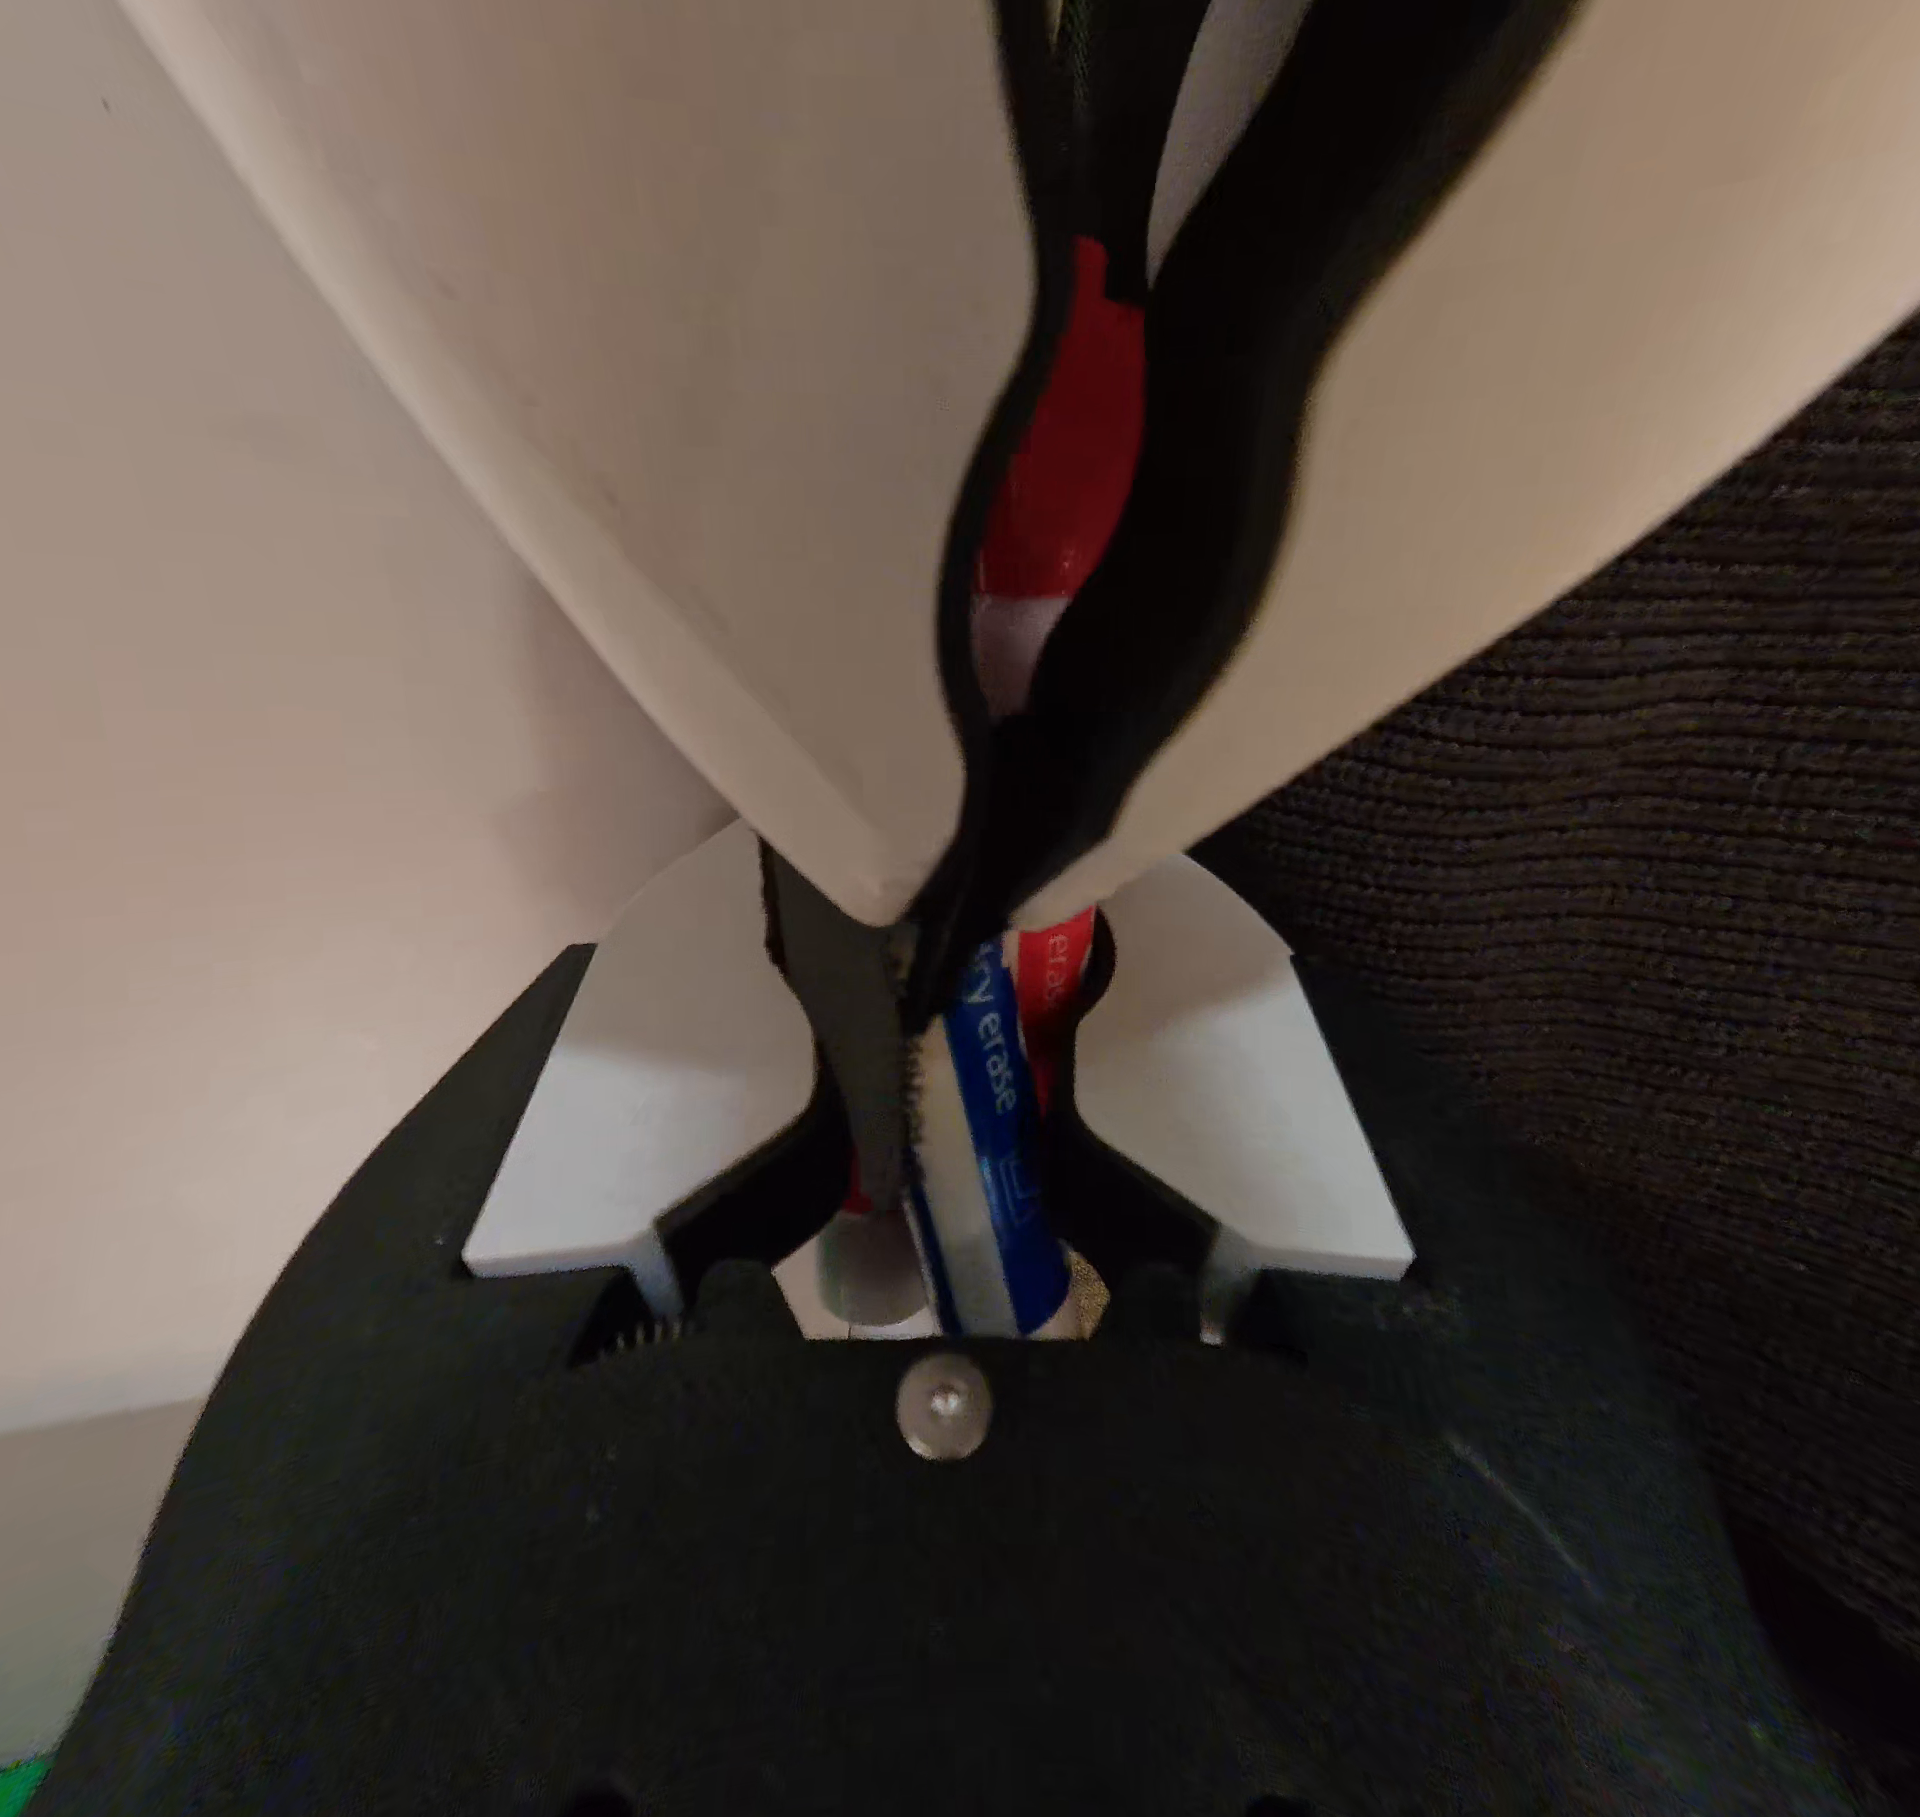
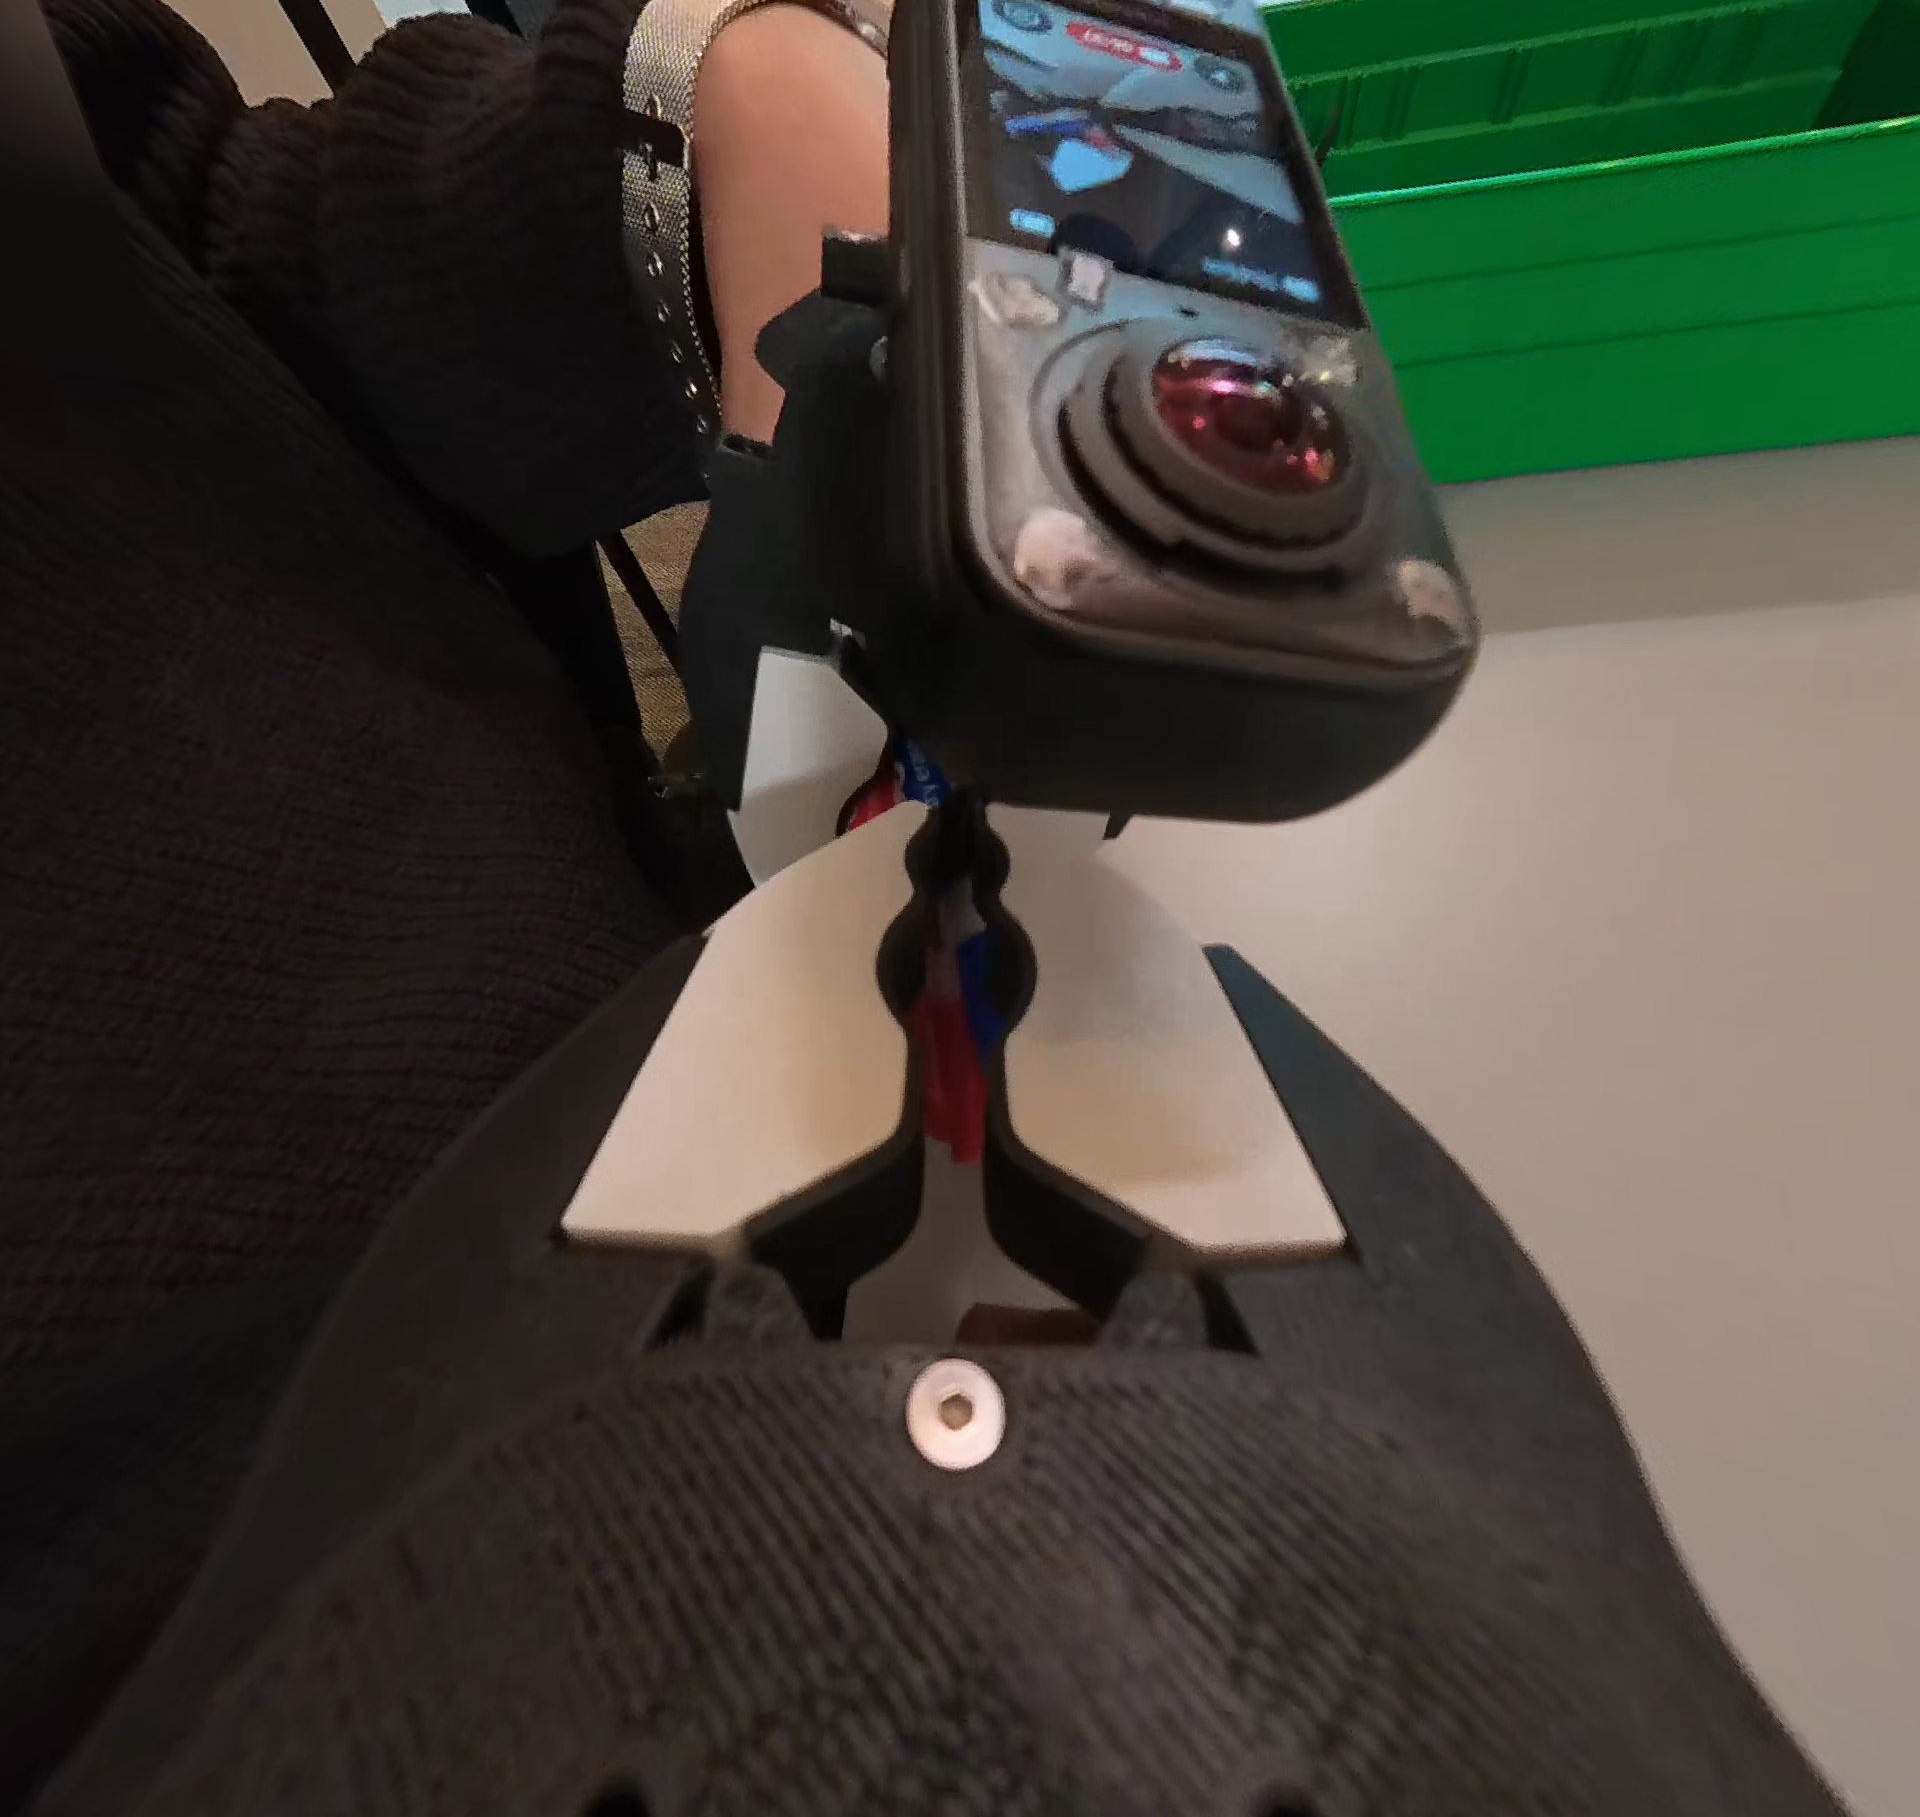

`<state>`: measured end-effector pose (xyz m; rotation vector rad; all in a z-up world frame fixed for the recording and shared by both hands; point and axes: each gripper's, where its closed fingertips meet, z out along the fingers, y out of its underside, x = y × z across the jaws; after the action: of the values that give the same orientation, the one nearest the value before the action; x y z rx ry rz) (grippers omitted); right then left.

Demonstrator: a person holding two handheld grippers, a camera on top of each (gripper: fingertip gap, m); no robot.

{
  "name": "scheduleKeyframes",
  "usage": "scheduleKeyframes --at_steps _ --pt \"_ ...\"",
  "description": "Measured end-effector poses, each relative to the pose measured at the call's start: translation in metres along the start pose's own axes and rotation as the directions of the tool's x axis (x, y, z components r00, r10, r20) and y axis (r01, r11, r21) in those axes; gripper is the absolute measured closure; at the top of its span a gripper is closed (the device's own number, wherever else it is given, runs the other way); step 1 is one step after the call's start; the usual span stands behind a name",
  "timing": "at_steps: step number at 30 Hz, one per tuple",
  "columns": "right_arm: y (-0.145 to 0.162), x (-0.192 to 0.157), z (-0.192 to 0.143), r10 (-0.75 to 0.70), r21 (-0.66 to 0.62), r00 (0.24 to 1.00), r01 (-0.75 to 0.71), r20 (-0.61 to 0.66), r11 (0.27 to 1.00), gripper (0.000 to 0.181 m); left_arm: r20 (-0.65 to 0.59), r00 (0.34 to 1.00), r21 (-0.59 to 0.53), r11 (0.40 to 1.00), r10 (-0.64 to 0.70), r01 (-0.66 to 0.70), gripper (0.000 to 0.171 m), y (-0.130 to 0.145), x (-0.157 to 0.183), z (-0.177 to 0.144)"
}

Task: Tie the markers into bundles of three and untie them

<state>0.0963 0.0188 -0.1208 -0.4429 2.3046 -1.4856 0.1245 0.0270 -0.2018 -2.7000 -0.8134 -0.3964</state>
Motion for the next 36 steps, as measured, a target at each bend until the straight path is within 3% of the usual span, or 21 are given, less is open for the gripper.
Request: scheduleKeyframes --at_steps 4,9,16,24,36 --pt "-0.002 0.0 -0.001 -0.002 0.016 1.0 0.002 0.003 1.0 0.173 -0.004 1.0 0.011 1.0 -0.001 0.001 0.128 -0.001 0.001 -0.001" --pt "-0.002 0.002 -0.003 0.009 0.031 1.0 -0.009 -0.006 0.999 0.139 -0.005 1.0 0.012 1.0 -0.004 0.004 0.128 0.0 0.001 -0.003" --pt "0.011 -0.004 0.003 0.033 -0.024 0.999 -0.032 0.039 0.999 0.117 -0.023 1.0 0.015 1.0 0.009 -0.009 0.128 -0.002 0.005 -0.002" --pt "0.009 -0.014 0.006 0.088 -0.005 0.988 -0.088 0.125 0.996 0.151 -0.045 0.998 0.007 0.999 0.04 -0.04 0.128 -0.007 0.014 0.001" --pt "0.004 -0.016 0.005 0.125 0.035 0.98 -0.132 0.152 0.991 0.159 -0.039 0.998 -0.002 0.999 0.042 -0.042 0.128 -0.007 0.016 0.0"
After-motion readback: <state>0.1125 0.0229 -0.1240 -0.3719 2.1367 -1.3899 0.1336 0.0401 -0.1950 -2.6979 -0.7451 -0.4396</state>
